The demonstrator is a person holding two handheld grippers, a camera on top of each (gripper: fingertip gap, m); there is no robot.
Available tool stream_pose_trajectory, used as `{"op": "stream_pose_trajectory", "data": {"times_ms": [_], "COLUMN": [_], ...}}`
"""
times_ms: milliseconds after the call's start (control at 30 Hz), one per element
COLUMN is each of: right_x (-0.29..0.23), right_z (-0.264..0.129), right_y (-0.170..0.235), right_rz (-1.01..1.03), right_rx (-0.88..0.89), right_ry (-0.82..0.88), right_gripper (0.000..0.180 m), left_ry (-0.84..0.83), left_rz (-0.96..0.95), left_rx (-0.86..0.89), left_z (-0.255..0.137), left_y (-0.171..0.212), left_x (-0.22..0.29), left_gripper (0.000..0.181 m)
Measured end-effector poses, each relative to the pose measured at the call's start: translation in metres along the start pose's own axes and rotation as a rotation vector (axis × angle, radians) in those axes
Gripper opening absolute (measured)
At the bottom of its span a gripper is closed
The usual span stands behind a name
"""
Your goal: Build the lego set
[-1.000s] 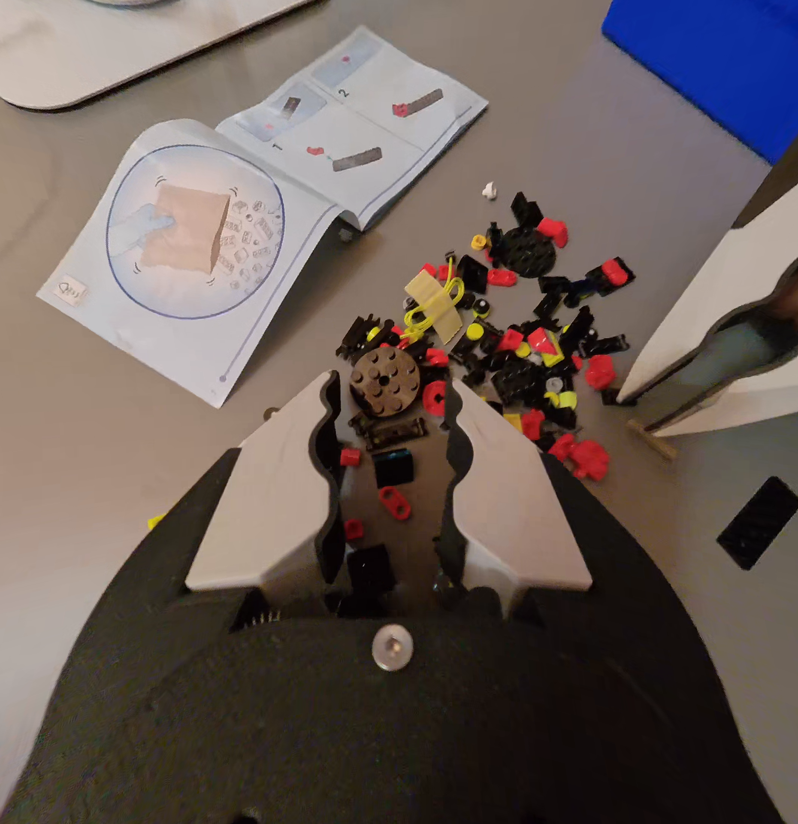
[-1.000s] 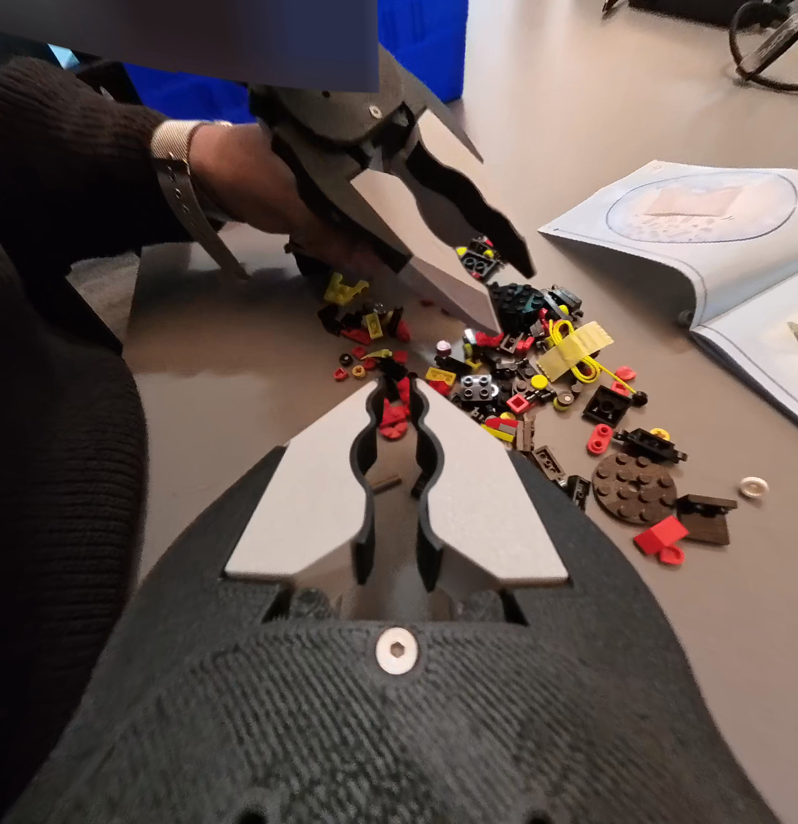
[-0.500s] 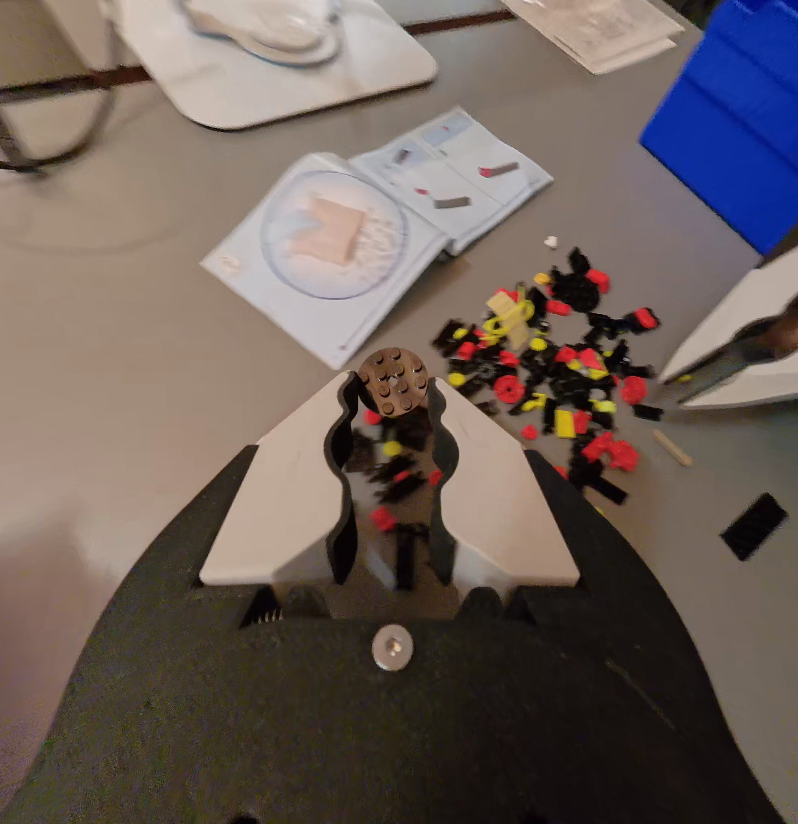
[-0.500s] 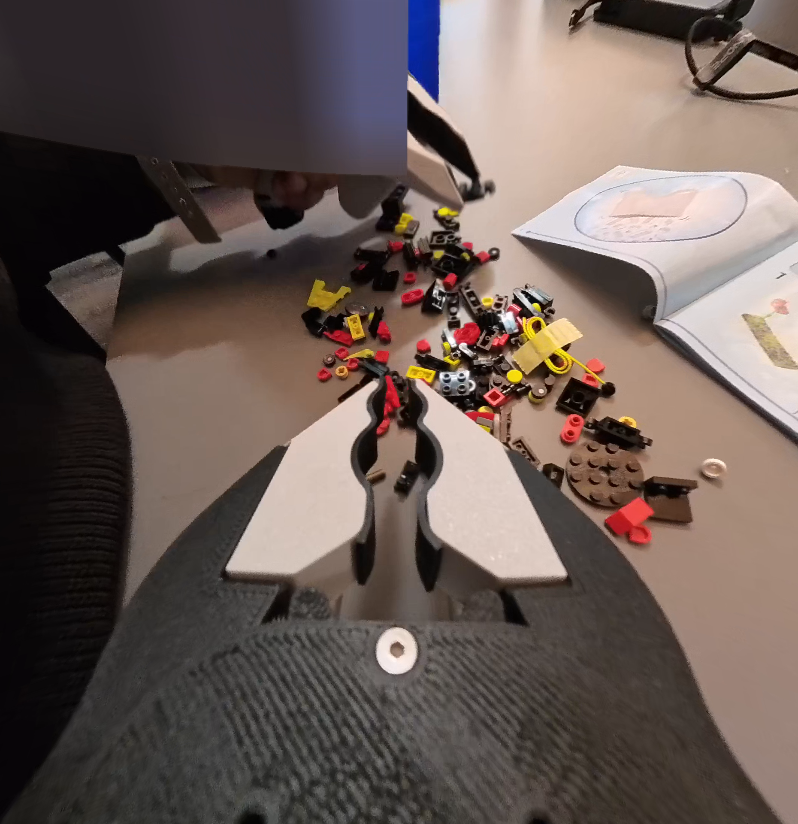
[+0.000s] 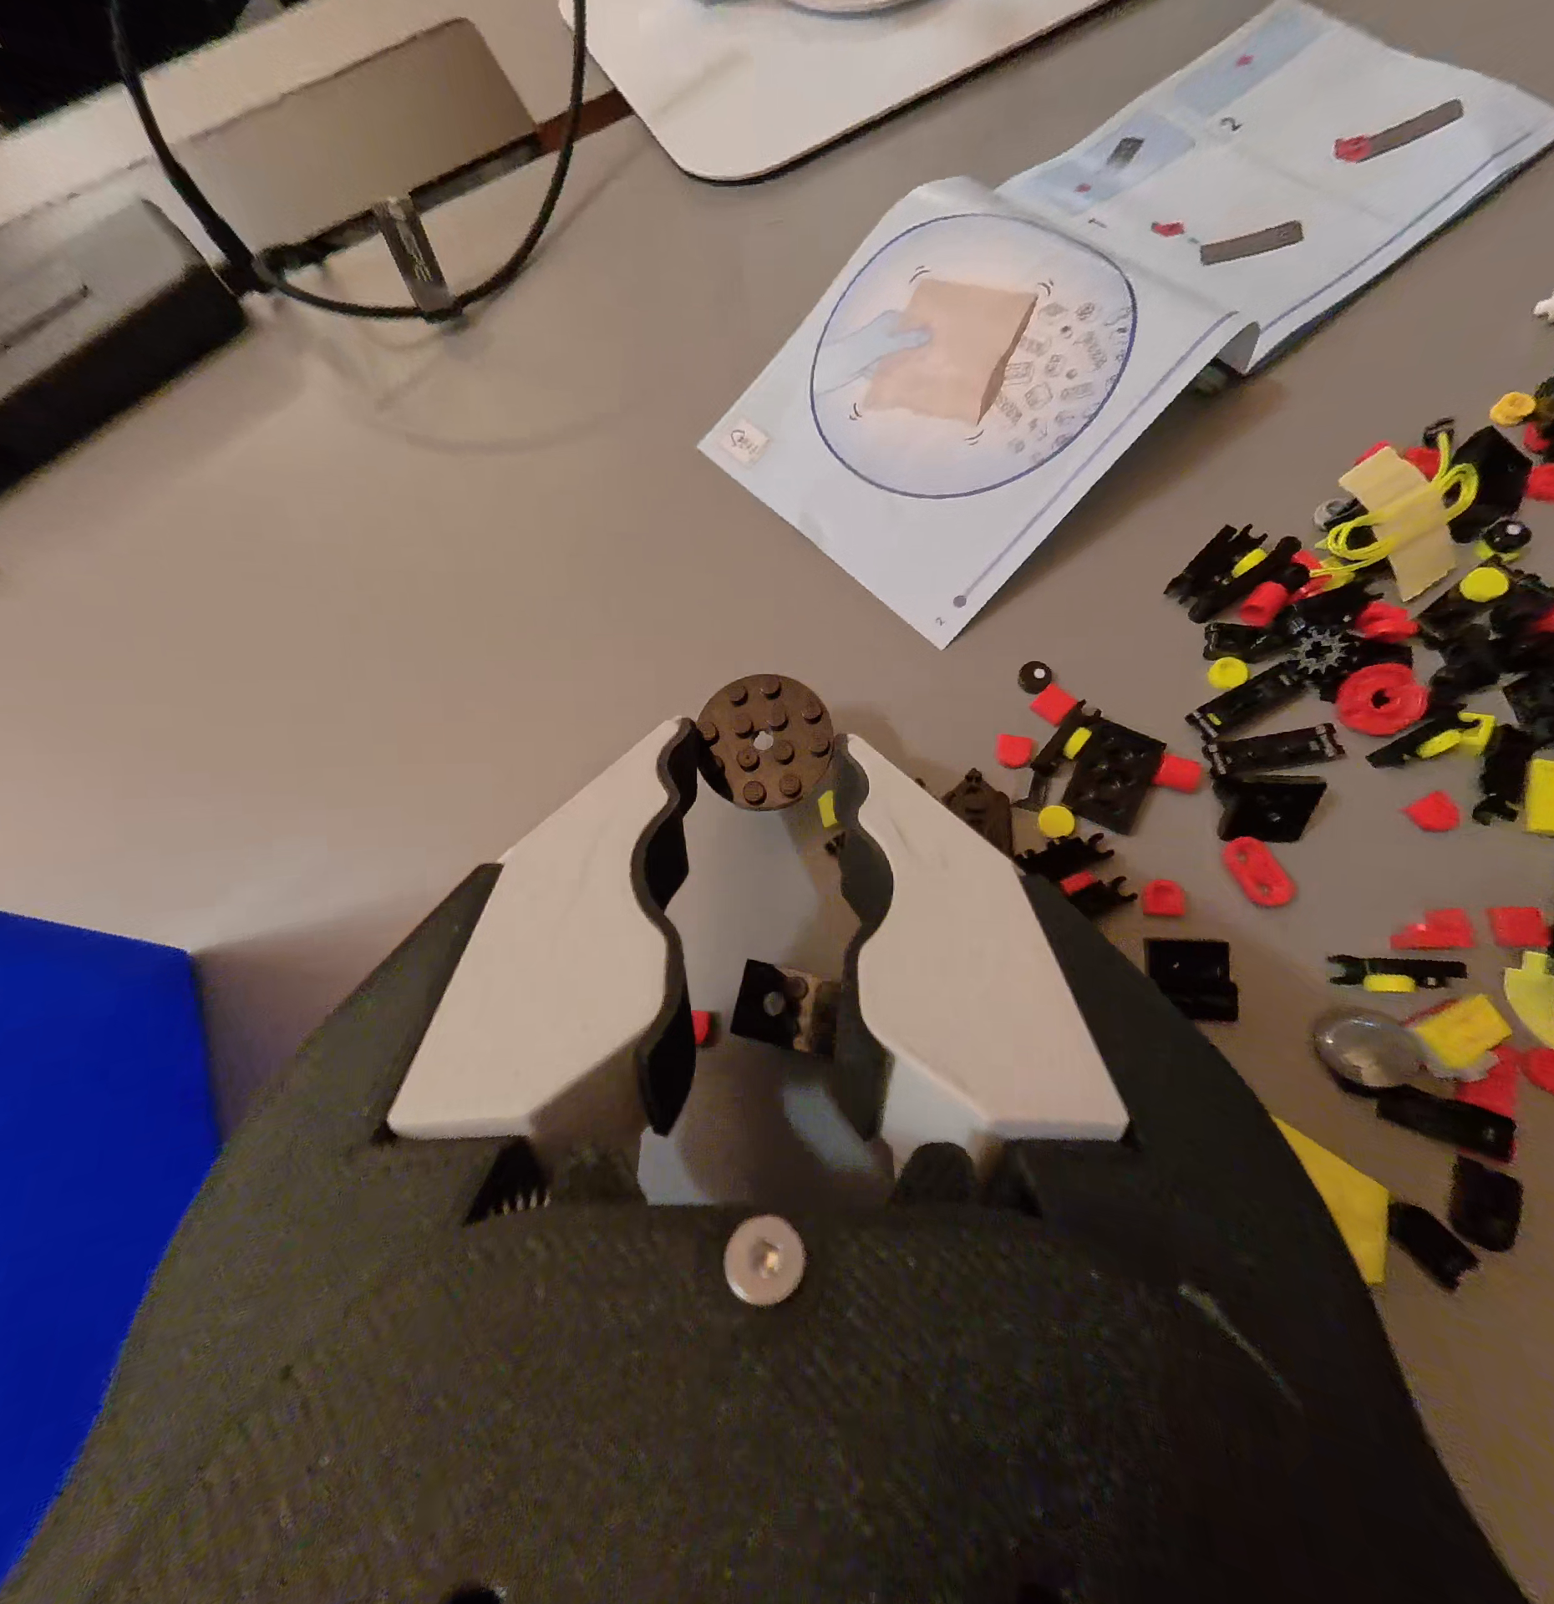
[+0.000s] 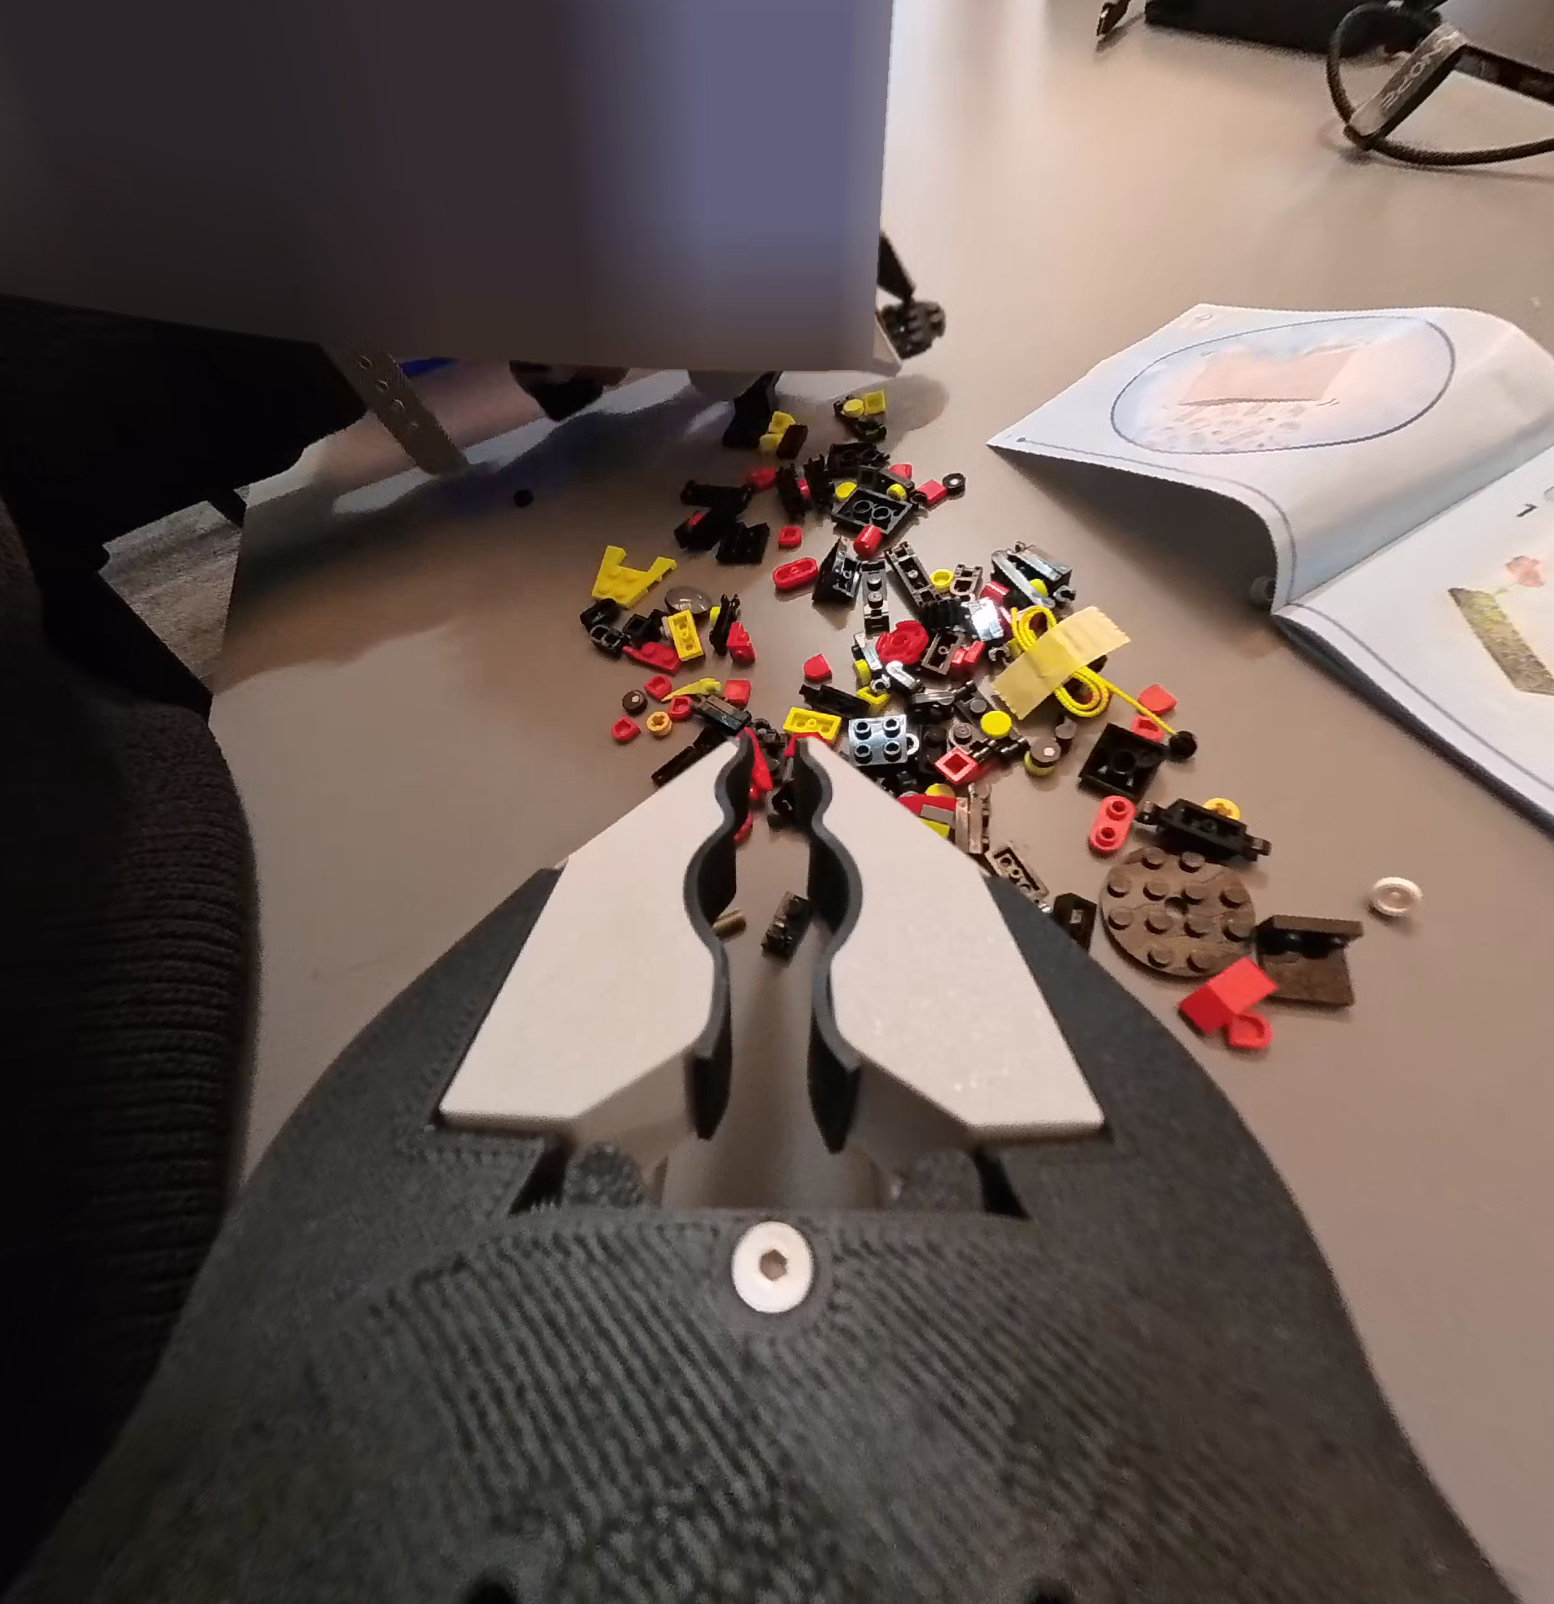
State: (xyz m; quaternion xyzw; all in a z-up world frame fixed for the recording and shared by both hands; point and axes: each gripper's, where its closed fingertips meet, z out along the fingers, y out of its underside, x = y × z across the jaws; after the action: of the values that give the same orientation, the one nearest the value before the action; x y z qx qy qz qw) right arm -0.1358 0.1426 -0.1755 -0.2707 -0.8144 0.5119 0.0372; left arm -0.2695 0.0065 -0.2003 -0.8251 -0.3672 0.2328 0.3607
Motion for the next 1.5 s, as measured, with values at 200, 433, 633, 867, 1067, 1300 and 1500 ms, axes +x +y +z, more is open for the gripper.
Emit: {"op": "stream_pose_trajectory", "data": {"times_ms": [200,433,633,867,1067,1300,1500], "right_x": [0.0,0.001,0.001,0.003,0.004,0.005,0.005], "right_z": [0.0,0.0,0.0,-0.001,0.001,0.001,0.001], "right_y": [0.0,0.0,0.0,0.0,0.002,0.002,0.002], "right_rz": [-0.001,0.001,0.002,0.004,0.007,0.007,0.007], "right_rx": [-0.001,-0.003,-0.003,0.0,-0.004,-0.006,-0.005], "right_ry": [0.003,0.004,0.007,0.014,0.015,0.021,0.021], "right_gripper": [0.007,0.006,0.006,0.006,0.005,0.005,0.005], "left_ry": [0.055,0.093,0.127,0.325,0.456,0.394,0.441], "left_rz": [-0.079,-0.084,-0.108,-0.172,-0.135,0.03,-0.049], "left_rx": [-0.032,-0.034,0.003,0.059,0.031,-0.053,-0.036], "left_z": [0.003,0.003,-0.001,-0.013,-0.019,-0.01,-0.013], "left_y": [0.007,0.007,0.0,-0.017,-0.016,0.002,-0.001], "left_x": [0.002,0.01,0.014,0.054,0.097,0.11,0.105], "left_gripper": [0.029,0.03,0.033,0.034,0.031,0.027,0.012]}}
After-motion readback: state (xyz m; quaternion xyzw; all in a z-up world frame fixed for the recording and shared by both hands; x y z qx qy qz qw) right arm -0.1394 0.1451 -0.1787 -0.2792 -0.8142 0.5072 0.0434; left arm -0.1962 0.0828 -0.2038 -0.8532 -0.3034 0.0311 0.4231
